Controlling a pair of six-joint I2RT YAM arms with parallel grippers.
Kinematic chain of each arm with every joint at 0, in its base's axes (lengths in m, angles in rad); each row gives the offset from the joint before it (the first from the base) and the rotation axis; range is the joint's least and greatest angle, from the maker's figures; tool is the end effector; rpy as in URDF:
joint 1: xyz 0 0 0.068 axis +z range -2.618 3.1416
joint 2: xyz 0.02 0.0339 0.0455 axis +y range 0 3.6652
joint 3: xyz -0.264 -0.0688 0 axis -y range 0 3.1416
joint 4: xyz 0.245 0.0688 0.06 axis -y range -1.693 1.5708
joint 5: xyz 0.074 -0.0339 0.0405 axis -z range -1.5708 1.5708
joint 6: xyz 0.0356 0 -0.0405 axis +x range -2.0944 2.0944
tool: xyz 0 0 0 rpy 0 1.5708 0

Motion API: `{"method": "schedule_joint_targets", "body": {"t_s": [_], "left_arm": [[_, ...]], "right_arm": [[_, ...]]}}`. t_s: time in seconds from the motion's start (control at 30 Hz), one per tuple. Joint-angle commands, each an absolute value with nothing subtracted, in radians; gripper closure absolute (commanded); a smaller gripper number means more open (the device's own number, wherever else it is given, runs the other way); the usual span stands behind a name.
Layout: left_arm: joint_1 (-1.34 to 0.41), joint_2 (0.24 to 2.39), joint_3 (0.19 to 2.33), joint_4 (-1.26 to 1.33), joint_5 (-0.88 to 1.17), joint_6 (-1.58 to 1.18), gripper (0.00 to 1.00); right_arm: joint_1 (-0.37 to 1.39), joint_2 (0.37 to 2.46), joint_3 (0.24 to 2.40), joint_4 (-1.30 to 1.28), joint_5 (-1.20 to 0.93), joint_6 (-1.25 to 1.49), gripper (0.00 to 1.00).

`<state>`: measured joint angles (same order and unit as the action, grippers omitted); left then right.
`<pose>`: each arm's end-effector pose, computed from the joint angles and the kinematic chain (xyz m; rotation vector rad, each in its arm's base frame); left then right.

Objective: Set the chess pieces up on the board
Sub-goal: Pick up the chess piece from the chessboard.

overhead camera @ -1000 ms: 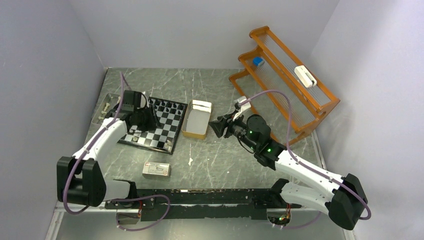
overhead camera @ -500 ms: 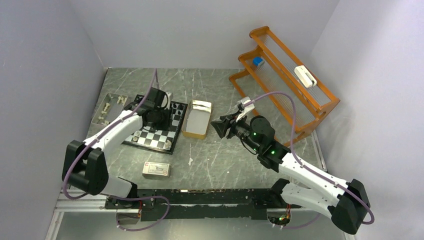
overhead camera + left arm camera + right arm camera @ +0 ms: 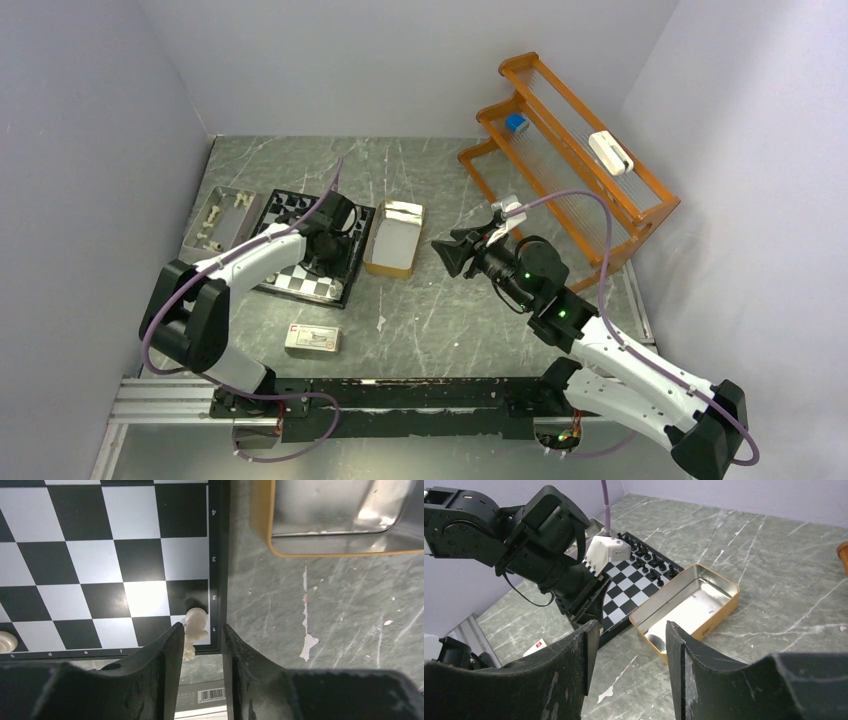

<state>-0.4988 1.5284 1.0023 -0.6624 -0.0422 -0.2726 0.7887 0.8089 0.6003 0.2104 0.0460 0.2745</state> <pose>0.2569 -0.1382 0.2045 0.3012 2.7516 -0.1474 0.1417 0.1403 0.3127 -0.3770 1.5814 0.7931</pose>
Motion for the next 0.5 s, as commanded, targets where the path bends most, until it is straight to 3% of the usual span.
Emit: {"method": "schedule_joint_targets", "body": {"t_s": [0.0, 0.47], "left_arm": [[-0.509, 1.523, 0.976, -0.65, -0.081, -0.276, 0.6], [-0.512, 1.542, 0.97, -0.646, -0.08, -0.275, 0.71]], "right_arm": [[0.79, 0.802, 0.624, 0.2, 0.065, 0.259, 0.45], [0.79, 0.811, 0.613, 0.218, 0.063, 0.272, 0.45]]}}
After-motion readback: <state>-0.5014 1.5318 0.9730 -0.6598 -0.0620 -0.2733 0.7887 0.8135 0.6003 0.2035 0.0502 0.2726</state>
